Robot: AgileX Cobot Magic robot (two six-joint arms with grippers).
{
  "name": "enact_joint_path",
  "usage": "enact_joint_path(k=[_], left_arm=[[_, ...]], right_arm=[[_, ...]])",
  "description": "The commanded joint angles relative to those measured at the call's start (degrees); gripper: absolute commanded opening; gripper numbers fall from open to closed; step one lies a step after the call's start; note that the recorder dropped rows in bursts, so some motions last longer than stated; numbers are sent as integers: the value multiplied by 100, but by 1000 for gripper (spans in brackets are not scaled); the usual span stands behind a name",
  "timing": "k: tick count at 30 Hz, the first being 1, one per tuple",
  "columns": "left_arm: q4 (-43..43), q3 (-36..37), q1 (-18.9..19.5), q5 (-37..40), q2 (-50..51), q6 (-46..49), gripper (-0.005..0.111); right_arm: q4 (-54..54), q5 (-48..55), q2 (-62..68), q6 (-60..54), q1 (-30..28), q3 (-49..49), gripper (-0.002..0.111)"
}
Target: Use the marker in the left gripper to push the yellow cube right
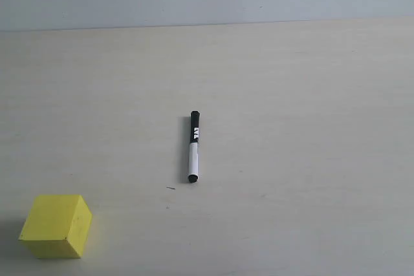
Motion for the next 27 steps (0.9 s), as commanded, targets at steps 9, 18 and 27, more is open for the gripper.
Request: enact_joint_path(k=[9,18,27], left_arm=[[-54,-12,11,-801,-39,-811,0],[143,-12,11,-2116,-39,-4183,0],[5789,-2559,11,-1319,1574,-7346,0]], right_arm=[[-24,-28,-27,-3,5,26,0],[-24,-28,-27,-3,5,26,0],[-24,-28,-27,-3,5,26,0]])
